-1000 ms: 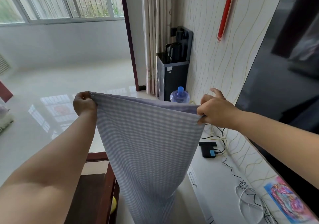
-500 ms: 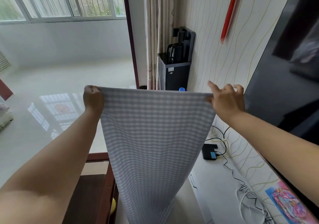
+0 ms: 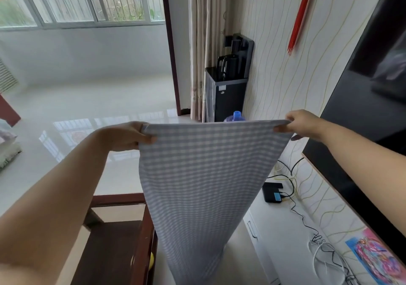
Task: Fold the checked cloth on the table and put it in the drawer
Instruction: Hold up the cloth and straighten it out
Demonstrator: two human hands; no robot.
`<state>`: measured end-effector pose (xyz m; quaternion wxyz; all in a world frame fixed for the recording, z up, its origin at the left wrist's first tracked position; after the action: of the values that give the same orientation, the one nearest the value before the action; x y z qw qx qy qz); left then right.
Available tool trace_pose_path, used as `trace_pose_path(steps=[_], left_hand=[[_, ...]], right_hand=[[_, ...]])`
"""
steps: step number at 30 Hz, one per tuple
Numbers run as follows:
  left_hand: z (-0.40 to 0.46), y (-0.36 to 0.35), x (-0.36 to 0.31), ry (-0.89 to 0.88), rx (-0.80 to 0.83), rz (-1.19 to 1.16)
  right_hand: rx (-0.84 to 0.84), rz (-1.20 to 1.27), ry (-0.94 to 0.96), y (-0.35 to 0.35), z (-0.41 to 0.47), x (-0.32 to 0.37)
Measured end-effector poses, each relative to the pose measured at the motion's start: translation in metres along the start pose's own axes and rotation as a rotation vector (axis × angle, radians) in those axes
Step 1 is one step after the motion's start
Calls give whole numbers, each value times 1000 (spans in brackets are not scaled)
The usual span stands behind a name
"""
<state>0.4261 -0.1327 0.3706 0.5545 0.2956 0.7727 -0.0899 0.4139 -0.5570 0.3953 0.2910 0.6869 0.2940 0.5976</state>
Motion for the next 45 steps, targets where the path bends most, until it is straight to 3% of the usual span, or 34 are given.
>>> trace_pose_path(steps=[2, 4, 8, 12, 18, 23, 32, 38, 45], left_hand=[[2, 15, 14, 89, -43, 112], [4, 33, 17, 95, -222, 157], [6, 76, 10, -24, -613, 118], [13, 106, 6, -92, -726, -20], [39, 141, 15, -20, -811, -65], [86, 168, 12, -61, -917, -230], [148, 230, -42, -235, -1058, -390], [129, 266, -98, -421, -1116, -427], [78, 299, -38, -247, -1271, -379]], right_hand=[[24, -43, -64, -6, -4, 1], [-10, 30, -84, -15, -3, 4], [-220, 565, -51, -28, 7, 16], [-450, 809, -29, -28, 22, 31], [-483, 720, 14, -35, 70, 60], [-521, 706, 2, -35, 132, 64], [-468, 830, 116, -22, 233, 100], [-517, 780, 381, 10, 233, 158], [-168, 496, 452, -68, 210, 185]])
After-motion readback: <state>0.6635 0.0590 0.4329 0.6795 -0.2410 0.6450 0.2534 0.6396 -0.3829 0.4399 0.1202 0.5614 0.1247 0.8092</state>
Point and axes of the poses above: each hand's wrist, its own z-axis towards the middle knuckle, its own y-axis out of the back of the hand, x = y × z, the point moved 8 cm from there along z, towards the middle knuckle, and after that the axes turned 2 degrees about y, right-handed, at the moved point
